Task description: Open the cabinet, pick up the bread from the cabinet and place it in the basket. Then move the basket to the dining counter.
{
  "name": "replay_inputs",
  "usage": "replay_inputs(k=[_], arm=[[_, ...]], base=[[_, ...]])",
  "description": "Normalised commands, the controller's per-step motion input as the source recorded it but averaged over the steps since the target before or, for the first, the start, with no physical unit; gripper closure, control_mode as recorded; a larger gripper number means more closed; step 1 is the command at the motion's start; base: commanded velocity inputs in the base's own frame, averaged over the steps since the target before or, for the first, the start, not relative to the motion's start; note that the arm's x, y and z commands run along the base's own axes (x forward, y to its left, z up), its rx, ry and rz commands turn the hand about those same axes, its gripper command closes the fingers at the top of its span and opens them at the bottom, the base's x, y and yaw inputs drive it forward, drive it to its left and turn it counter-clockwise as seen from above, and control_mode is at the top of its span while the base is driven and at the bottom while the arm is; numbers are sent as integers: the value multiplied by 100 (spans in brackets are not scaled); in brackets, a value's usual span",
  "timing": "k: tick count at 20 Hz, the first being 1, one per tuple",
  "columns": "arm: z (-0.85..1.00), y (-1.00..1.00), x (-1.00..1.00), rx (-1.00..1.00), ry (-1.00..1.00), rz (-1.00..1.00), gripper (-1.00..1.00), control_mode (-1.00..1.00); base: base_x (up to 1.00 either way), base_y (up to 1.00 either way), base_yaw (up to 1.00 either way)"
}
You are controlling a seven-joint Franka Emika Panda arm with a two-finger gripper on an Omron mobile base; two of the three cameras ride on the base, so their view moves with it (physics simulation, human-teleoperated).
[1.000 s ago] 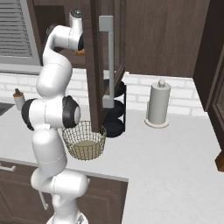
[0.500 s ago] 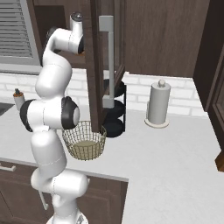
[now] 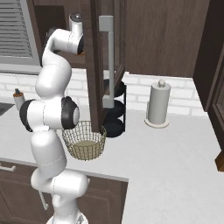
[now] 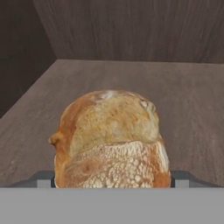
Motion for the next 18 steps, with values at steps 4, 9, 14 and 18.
replay_inputs(k=[4,9,14,18], arm=[[0,0,-17,0,-11,-2,100,-100],[0,0,-57,0,-24,-9,100,-100],[5,0,-70,0,-27,-10,100,-100],[45,0,-100,0,-17,-12,100,-100]], base=[[0,0,0],[0,0,0],[0,0,0],[0,0,0]])
